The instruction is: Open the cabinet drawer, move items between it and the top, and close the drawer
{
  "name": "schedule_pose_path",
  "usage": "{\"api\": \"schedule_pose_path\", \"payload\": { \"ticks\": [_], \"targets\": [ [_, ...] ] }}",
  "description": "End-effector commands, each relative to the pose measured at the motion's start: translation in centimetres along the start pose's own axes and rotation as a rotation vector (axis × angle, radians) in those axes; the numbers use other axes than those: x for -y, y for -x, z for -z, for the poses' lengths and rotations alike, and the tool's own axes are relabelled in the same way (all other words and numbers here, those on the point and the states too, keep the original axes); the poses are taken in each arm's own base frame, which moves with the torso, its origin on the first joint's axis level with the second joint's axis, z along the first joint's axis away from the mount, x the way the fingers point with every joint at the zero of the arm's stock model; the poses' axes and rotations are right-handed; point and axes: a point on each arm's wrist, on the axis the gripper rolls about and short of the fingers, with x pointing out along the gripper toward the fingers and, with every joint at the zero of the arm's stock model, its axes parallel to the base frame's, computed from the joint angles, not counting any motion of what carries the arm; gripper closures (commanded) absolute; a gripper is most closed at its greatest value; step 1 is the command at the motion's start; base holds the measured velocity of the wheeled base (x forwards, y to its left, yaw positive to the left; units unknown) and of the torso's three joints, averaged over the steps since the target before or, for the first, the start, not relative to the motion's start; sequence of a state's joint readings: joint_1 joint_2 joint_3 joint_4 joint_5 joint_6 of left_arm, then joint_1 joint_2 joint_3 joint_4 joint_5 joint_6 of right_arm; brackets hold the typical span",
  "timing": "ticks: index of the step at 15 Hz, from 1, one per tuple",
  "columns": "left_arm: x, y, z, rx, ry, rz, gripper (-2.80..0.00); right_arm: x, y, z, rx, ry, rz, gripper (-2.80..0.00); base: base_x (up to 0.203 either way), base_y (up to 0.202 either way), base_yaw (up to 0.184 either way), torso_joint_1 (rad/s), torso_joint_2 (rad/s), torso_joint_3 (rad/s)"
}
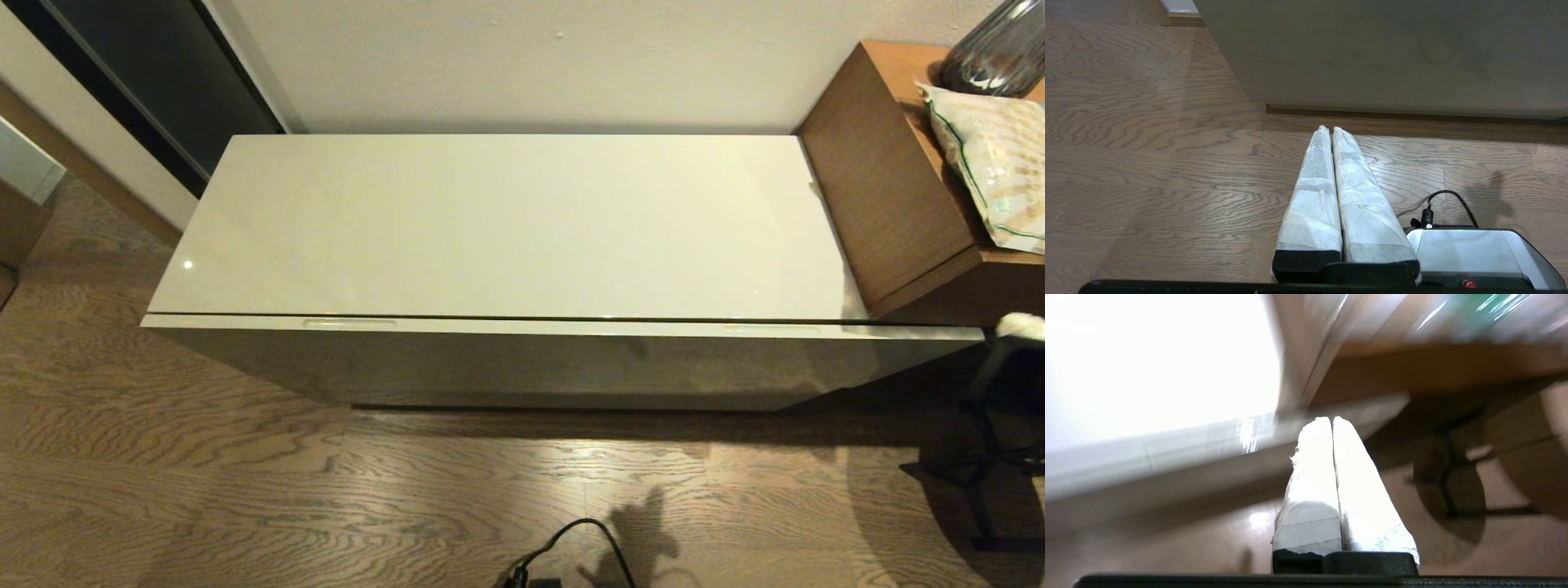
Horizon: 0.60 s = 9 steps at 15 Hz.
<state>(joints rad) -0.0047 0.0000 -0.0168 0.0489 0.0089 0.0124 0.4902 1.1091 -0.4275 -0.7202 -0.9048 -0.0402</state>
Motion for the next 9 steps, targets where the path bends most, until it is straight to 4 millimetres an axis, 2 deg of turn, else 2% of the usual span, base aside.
{"api": "schedule_pose_path", "payload": {
  "ticks": [1, 3, 5, 7, 9],
  "targets": [
    [0.0, 0.0, 0.0, 0.0, 0.0, 0.0, 0.0, 8.6, 6.5, -5.1, -0.068, 0.084, 0.015, 0.0, 0.0, 0.0, 0.0, 0.0, 0.0, 0.0],
    [0.0, 0.0, 0.0, -0.002, 0.0, 0.0, 0.0, 13.2, 10.3, -7.6, -0.124, 0.134, 0.05, 0.0, 0.0, 0.0, 0.0, 0.0, 0.0, 0.0],
    [0.0, 0.0, 0.0, -0.002, 0.0, 0.0, 0.0, 16.6, 14.7, -8.4, -0.209, 0.187, 0.063, 0.0, 0.0, 0.0, 0.0, 0.0, 0.0, 0.0],
    [0.0, 0.0, 0.0, -0.002, -0.001, 0.0, 0.0, 17.9, 19.6, -7.3, -0.282, 0.172, 0.017, 0.0, 0.0, 0.0, 0.0, 0.0, 0.0, 0.0],
    [0.0, 0.0, 0.0, 0.0, 0.0, 0.0, 0.0, 18.1, 21.3, -5.6, -0.28, 0.139, 0.003, 0.0, 0.0, 0.0, 0.0, 0.0, 0.0, 0.0]
  ]
}}
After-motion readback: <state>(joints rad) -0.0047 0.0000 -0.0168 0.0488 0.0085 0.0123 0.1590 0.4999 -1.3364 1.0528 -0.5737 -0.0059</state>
